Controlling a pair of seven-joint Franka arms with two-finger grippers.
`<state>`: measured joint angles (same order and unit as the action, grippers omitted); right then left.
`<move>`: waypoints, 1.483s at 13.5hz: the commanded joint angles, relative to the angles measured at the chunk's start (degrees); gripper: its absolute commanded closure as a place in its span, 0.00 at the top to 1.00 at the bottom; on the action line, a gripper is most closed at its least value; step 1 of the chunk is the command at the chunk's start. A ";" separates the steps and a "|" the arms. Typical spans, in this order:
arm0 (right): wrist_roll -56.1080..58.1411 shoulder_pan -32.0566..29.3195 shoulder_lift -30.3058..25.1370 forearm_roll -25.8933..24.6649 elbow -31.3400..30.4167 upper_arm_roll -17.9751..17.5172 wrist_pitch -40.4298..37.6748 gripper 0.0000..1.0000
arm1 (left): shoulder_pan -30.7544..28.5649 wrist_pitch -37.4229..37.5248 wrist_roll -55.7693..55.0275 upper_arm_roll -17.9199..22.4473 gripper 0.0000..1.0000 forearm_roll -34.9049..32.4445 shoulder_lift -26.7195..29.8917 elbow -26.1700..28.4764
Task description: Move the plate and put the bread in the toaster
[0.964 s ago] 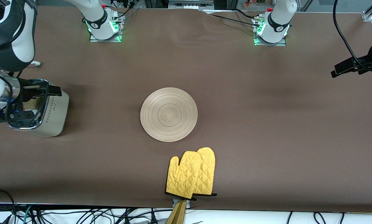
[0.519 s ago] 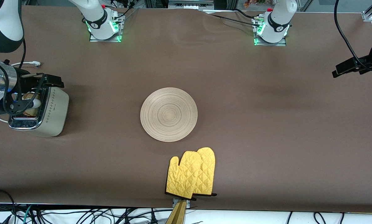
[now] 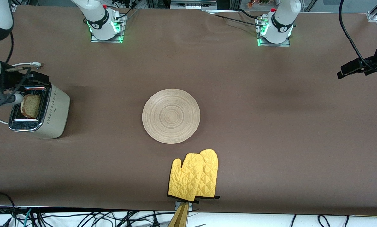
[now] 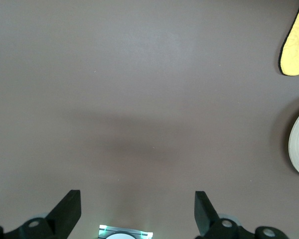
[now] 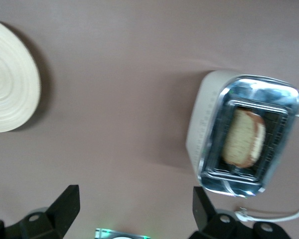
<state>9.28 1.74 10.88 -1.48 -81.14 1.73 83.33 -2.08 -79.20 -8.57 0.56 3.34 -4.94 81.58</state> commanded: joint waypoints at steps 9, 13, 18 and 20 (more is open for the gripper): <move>-2.49 -4.02 -7.98 -0.72 -10.61 -2.61 7.99 1.00 | -0.29 0.54 -0.22 -0.21 1.00 -0.09 -0.60 -1.69; -6.99 -4.20 -8.15 -0.81 -10.79 -3.48 7.02 1.00 | -0.38 0.54 -0.22 -0.21 1.00 0.00 -0.60 -1.69; -6.82 -3.85 -5.88 -0.89 -7.12 -3.31 4.65 1.00 | -0.65 0.54 -0.22 -0.21 1.00 0.00 -0.60 -1.69; -6.81 -4.11 -5.08 -0.63 -5.78 -3.05 3.42 1.00 | -0.65 0.54 -0.22 -0.21 1.00 0.00 -0.60 -1.69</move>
<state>2.90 -1.29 4.96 -1.67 -89.29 -0.57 88.63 -2.42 -79.20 -8.57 0.56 3.34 -4.94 81.49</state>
